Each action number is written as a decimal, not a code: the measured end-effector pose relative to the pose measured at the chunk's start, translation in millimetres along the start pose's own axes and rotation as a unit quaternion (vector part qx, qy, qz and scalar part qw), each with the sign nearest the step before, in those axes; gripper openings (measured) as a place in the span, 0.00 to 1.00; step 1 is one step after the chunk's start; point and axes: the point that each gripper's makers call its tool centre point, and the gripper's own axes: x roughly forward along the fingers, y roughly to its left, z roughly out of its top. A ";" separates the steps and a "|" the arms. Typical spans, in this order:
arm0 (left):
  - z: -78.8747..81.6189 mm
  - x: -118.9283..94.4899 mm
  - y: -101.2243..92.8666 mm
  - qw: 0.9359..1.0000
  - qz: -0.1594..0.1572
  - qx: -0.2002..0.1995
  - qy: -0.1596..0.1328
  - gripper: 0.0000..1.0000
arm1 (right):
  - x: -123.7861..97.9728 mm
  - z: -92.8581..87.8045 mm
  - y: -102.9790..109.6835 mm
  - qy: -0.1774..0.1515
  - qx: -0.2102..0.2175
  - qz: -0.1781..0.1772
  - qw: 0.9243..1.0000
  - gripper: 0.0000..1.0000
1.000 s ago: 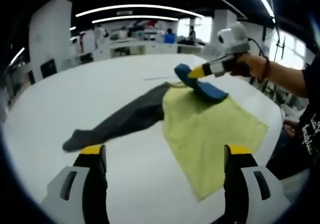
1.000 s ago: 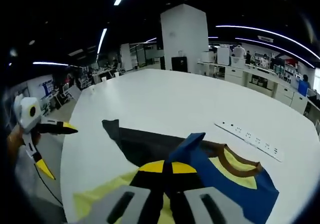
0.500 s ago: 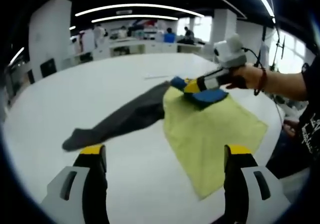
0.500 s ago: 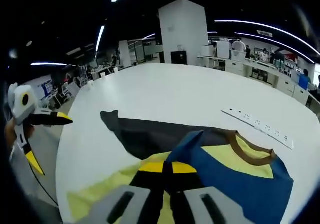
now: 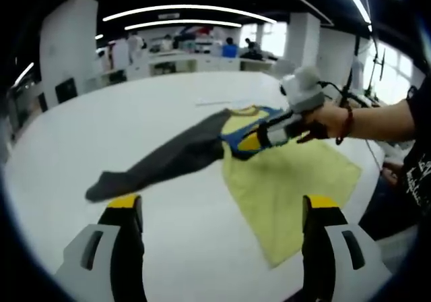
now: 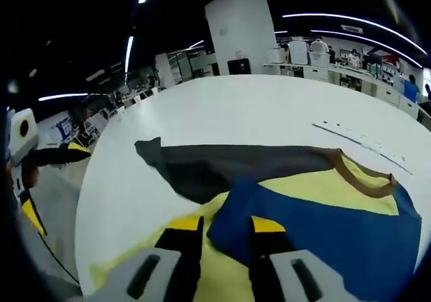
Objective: Fold the garment on the visible template until the final outline fits inside the template.
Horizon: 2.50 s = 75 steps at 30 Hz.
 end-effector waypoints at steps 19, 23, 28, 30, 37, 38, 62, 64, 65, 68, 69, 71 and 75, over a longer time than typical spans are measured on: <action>7.1 3.0 -6.7 1.000 -0.002 0.001 -0.009 0.96 | -80.6 5.4 -78.0 -0.054 -0.037 -0.118 0.991 0.53; 9.5 3.4 -7.8 1.000 -0.004 -0.002 -0.016 0.98 | -97.2 2.2 -94.1 -0.057 -0.030 -0.132 0.989 0.54; 10.8 3.1 -6.6 1.000 -0.002 0.003 -0.016 0.99 | -118.4 -13.6 -116.3 -0.048 -0.022 -0.153 0.987 0.57; 10.5 3.5 -6.6 1.000 -0.002 0.003 -0.014 0.99 | -126.4 -22.9 -127.0 -0.040 -0.018 -0.166 0.985 0.57; 12.9 4.5 -6.8 1.000 0.001 0.005 -0.018 0.97 | -151.5 -50.2 -150.9 -0.021 0.003 -0.185 0.982 0.55; 13.6 4.4 -6.9 1.000 0.002 0.004 -0.020 0.96 | -156.7 -53.4 -154.1 -0.020 0.000 -0.191 0.981 0.54; 7.0 2.1 -3.9 1.000 0.004 -0.001 -0.006 0.93 | -174.3 -103.2 -191.0 0.051 -0.055 -0.224 0.972 0.10; 5.8 1.9 -4.4 1.000 0.003 0.001 -0.004 0.93 | -172.4 -101.3 -193.4 0.050 -0.059 -0.228 0.971 0.09; 5.6 1.9 -4.5 1.000 0.004 0.000 -0.004 0.93 | -172.0 -100.2 -193.9 0.048 -0.061 -0.228 0.971 0.09; 5.7 2.1 -3.7 1.000 0.006 -0.002 -0.005 0.94 | -168.8 -98.3 -194.6 0.045 -0.068 -0.227 0.970 0.02; 5.4 2.3 -3.7 1.000 0.006 -0.002 -0.005 0.93 | -167.3 -99.9 -195.2 0.048 -0.069 -0.228 0.970 0.02; 4.8 2.5 -3.3 1.000 0.007 -0.002 -0.003 0.93 | -166.5 -104.2 -195.4 0.055 -0.067 -0.227 0.970 0.00; 3.8 1.6 -2.1 1.000 0.009 -0.004 -0.002 0.93 | -171.1 -105.8 -191.6 0.052 -0.065 -0.229 0.970 0.00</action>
